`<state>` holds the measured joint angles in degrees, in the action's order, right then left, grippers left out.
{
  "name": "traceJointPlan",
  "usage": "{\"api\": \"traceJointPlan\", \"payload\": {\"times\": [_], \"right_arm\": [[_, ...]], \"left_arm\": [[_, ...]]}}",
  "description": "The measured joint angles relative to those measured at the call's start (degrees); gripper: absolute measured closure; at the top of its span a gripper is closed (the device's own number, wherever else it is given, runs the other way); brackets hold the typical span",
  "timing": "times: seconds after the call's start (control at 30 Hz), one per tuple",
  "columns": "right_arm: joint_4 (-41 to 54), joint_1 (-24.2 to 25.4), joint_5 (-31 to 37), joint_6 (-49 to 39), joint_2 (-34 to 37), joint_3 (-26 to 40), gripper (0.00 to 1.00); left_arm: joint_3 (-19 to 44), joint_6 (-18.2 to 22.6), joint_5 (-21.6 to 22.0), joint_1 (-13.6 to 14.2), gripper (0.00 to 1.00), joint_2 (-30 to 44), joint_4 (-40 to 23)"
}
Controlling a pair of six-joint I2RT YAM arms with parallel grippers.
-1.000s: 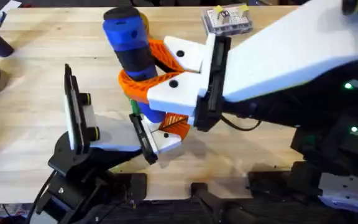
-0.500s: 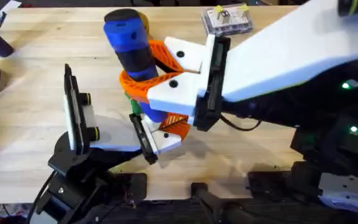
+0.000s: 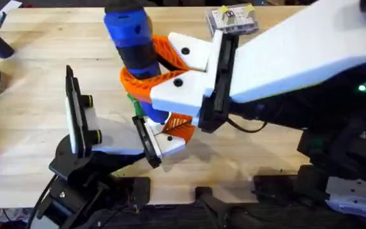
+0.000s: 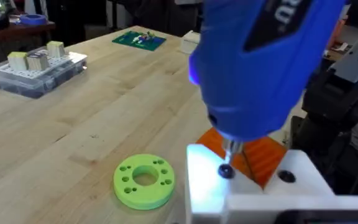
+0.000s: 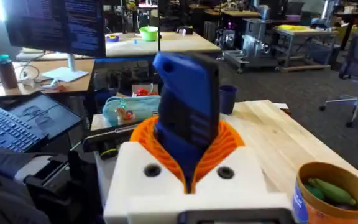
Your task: Pick up the gripper from the table and insert it into the empty holder that is missing its gripper. Then pick up a screw, insert it into the mounting hole, and use the screwdriver to tighten it. Finally, clean up the table by picking up the vegetable and placing it into the bucket.
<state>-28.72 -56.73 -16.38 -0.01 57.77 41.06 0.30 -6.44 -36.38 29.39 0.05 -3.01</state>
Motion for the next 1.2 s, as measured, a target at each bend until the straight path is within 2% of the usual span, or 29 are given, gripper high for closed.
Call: {"api": "traceJointPlan", "payload": {"times": [1.2], "right_arm": [[-0.61, 0.00, 0.00, 0.21, 1.59, 0.00, 0.977]], "left_arm": [[0.00, 0.00, 0.15, -0.02, 0.987, 0.01, 0.00]]}}
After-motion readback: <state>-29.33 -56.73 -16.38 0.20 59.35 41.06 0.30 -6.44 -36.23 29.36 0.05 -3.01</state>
